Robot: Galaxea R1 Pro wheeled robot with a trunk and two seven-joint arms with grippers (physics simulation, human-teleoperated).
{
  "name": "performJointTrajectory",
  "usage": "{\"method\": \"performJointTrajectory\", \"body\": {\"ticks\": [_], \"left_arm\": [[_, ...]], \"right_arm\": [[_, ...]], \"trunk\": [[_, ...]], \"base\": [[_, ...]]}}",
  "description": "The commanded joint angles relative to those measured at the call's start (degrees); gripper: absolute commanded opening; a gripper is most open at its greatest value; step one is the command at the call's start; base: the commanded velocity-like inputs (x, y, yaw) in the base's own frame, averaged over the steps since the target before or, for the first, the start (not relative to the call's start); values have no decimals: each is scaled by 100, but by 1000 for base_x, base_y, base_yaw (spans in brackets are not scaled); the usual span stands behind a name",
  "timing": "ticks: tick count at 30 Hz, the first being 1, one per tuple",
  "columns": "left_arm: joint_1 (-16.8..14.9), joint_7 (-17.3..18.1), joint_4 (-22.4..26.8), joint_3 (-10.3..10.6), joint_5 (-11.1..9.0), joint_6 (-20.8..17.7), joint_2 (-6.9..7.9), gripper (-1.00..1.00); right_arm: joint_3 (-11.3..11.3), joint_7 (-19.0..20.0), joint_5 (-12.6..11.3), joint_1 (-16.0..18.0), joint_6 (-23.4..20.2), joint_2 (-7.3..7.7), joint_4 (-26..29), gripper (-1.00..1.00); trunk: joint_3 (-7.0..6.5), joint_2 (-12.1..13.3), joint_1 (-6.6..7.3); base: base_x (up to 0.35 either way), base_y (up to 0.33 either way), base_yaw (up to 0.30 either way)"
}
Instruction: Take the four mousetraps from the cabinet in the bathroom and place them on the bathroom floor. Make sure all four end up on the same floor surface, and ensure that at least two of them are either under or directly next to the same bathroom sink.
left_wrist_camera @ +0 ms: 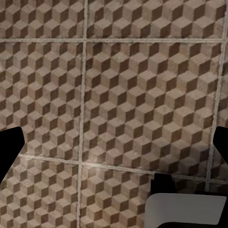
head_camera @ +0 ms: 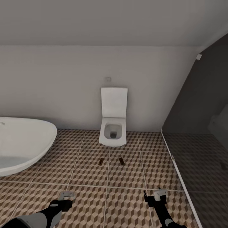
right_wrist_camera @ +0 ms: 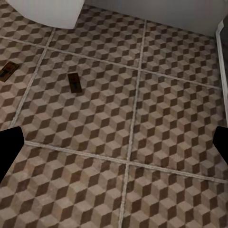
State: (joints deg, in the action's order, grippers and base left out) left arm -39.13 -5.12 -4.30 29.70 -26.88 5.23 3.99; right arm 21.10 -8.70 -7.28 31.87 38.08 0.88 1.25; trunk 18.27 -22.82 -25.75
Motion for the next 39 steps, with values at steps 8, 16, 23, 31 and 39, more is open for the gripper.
{"method": "performJointTrajectory", "body": {"ticks": [8, 16, 23, 31, 39], "left_arm": [[-7, 2, -19, 48, -45, 29, -4, 100], [-7, 2, -19, 47, -45, 29, -4, 100], [-7, 2, -19, 50, -45, 28, -4, 100], [-7, 2, -19, 48, -45, 28, -4, 100], [-7, 2, -19, 49, -45, 29, -4, 100]], "right_arm": [[52, -9, -55, 3, 15, 2, -2, 100], [52, -9, -55, 3, 15, 0, -2, 100], [52, -9, -55, 3, 15, 0, -2, 100], [52, -9, -55, 3, 15, 0, -2, 100], [52, -9, -55, 3, 14, -2, -2, 100]], "trunk": [[-65, -10, -3], [-139, -10, -3], [-203, -10, -3], [-277, -10, -3], [-348, -10, -3]], "base": [[0, 0, 0], [0, 0, 0], [0, 0, 0], [0, 0, 0], [0, 0, 0]]}}
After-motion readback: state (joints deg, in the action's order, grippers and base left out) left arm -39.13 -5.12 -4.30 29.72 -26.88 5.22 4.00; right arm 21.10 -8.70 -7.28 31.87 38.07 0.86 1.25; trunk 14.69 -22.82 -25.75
